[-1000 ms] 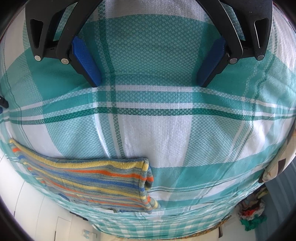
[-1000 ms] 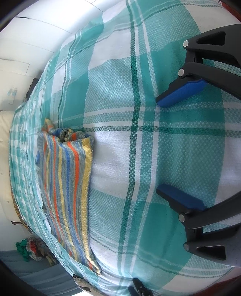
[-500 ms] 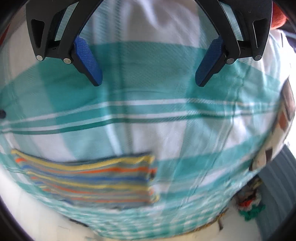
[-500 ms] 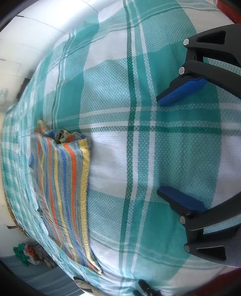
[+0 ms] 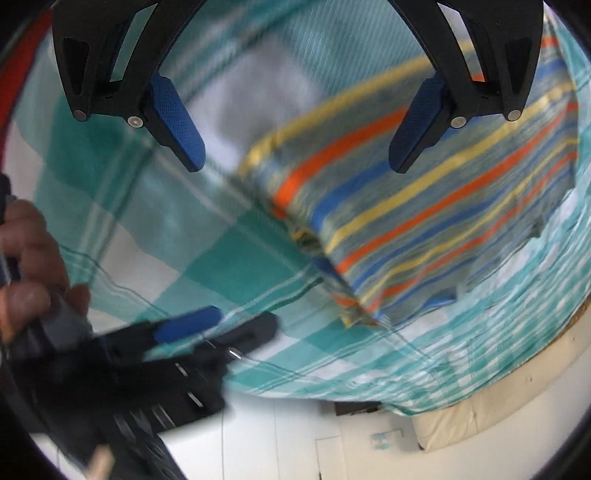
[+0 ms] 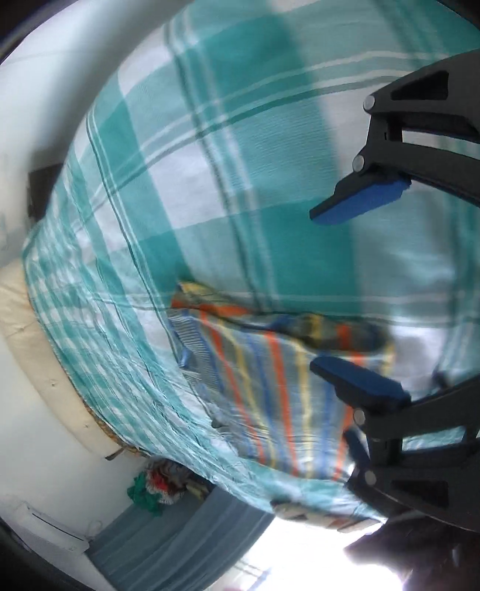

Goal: Fold small clothes

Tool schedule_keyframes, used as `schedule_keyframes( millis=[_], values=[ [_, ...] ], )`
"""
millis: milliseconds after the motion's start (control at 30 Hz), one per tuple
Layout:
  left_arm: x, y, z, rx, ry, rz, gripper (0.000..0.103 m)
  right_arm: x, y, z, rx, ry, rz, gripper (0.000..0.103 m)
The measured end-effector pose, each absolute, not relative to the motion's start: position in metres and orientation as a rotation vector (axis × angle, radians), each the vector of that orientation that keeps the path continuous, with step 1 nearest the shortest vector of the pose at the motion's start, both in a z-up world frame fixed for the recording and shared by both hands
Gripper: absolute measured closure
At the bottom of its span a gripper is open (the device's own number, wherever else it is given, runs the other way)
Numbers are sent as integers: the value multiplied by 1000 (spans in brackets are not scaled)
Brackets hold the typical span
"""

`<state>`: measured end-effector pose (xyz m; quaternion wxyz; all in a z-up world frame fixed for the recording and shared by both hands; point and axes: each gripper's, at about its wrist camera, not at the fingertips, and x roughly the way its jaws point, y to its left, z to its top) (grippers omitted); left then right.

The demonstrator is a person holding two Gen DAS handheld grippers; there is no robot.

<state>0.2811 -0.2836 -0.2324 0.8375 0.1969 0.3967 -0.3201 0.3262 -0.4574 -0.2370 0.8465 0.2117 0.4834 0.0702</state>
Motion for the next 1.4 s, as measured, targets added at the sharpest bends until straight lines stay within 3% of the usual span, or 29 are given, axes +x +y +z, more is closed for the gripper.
schedule_keyframes(
  millis=[33, 67, 167, 367, 400, 433, 500, 633, 833, 1067, 1300, 1333, 1367, 1400],
  values=[
    [288, -292, -241, 429, 864, -672, 51, 348, -461, -241, 460, 1041, 186, 36],
    [293, -297, -247, 442, 875, -655, 79, 365, -463, -245, 470, 1062, 215, 36],
    [293, -289, -240, 387, 848, -651, 95, 412, -464, -264, 510, 1134, 268, 36],
    [287, -279, -231, 370, 821, -716, 95, 478, -463, -301, 745, 1126, 245, 36],
    [287, -278, -232, 362, 828, -718, 95, 484, -458, -303, 754, 1130, 250, 53],
    [289, -277, -232, 353, 834, -720, 95, 489, -450, -304, 726, 1148, 244, 96],
    [290, -269, -226, 312, 838, -720, 95, 495, -431, -294, 606, 1207, 196, 93],
    [293, -226, -195, 171, 814, -685, 95, 492, -393, -235, 436, 1112, 195, 94],
    [312, -111, -171, -128, 842, -527, 95, 521, -296, -185, 342, 1068, 324, 94],
    [323, 4, -203, -357, 912, -313, 95, 549, -159, -210, 319, 1111, 448, 94],
    [330, 42, -226, -422, 952, -224, 95, 563, -81, -239, 249, 1163, 497, 94],
    [331, 43, -229, -419, 960, -209, 91, 564, -76, -245, 251, 1171, 510, 93],
    [332, 45, -233, -412, 982, -179, 78, 564, -70, -251, 267, 1178, 539, 91],
    [332, 50, -236, -411, 1006, -155, 72, 564, -70, -253, 289, 1176, 564, 84]
  ],
)
